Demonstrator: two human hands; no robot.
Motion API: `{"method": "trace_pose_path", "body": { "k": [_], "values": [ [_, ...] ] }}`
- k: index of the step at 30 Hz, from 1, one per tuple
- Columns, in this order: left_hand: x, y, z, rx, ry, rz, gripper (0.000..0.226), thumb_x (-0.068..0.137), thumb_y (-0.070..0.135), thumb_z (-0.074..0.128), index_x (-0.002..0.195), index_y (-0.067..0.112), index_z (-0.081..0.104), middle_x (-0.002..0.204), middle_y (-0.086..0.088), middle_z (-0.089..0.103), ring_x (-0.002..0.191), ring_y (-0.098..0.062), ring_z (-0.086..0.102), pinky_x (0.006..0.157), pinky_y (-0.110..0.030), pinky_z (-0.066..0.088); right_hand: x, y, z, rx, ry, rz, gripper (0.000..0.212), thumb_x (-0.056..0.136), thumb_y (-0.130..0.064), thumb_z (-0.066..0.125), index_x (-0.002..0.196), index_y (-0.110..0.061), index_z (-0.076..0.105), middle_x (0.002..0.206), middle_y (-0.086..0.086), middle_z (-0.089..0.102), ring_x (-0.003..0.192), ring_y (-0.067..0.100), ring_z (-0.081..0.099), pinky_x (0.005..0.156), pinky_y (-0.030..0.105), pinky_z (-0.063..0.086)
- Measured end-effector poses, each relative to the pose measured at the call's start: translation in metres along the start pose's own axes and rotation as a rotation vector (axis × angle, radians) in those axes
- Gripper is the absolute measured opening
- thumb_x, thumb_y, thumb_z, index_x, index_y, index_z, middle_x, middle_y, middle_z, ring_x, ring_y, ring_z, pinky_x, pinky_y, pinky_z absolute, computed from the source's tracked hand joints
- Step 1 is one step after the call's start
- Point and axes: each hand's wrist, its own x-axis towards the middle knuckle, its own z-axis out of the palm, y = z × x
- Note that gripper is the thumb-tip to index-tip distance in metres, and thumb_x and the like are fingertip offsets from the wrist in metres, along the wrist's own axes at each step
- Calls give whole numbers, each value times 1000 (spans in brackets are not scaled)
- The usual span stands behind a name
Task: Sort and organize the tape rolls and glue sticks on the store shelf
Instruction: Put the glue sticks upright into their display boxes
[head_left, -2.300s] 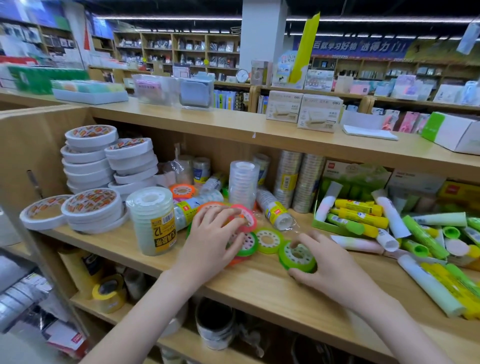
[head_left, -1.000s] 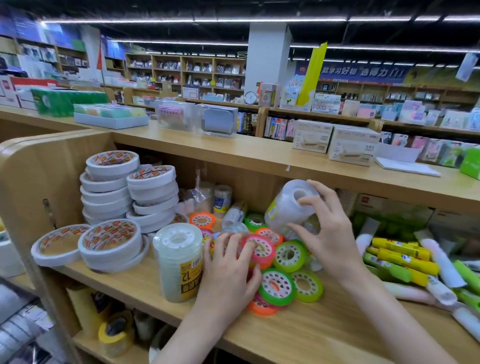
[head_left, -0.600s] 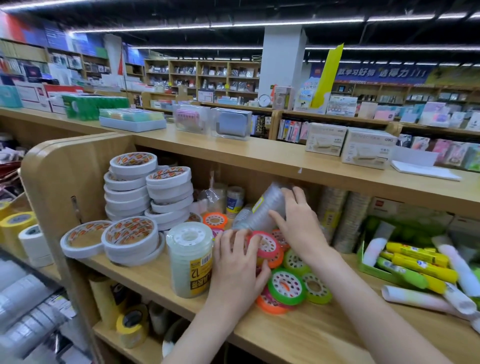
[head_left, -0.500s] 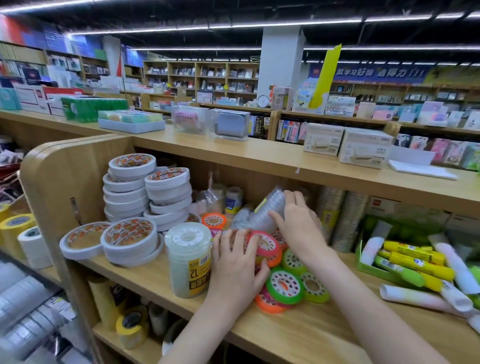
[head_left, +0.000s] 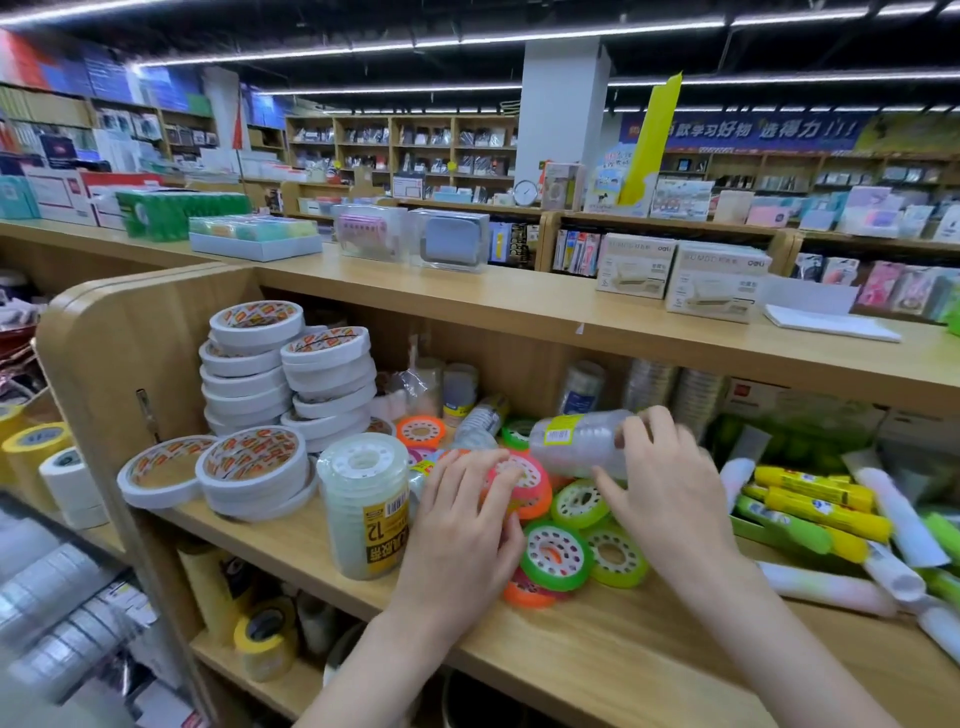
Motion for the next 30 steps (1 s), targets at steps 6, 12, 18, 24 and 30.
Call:
{"method": "trace_pose_path", "body": {
  "k": [6,12,18,24,30],
  "values": [
    [-16,3,-19,162,83,-87,30,79,18,50,108,16,57,118,-6,58,113,-25,47,106,-42,29,-17,17,7,100,-4,-18,37,61,-30,84,71,-6,57,76,12,53,65,34,56,52,38,46],
    [-24,20,-17,231,-34,-152,35,82,24,45,109,12,64,118,-9,59,115,-25,46,108,-42,26,-28,27,10,172,-34,-51,34,66,-37,79,68,-13,55,73,8,54,69,32,56,56,35,43],
    [-29,44,-7,97,-189,-166,50,86,47,44,126,20,54,137,-3,48,129,-22,36,109,-42,21,-35,29,14,298,-79,-107,24,78,-35,69,82,-13,59,91,7,56,89,29,52,69,35,41],
    [-20,64,4,81,-171,-122,50,85,47,44,123,17,56,135,-6,50,129,-23,36,110,-45,19,-50,64,-2,443,-32,-95,11,78,-19,68,76,-13,59,85,3,56,83,24,52,66,36,44],
    [-11,98,16,-31,-119,58,43,84,39,48,117,14,59,132,-6,52,126,-24,41,107,-46,26,-93,125,-21,431,34,-126,20,83,-31,55,79,-13,62,90,0,57,88,19,49,77,24,35]
  ]
}}
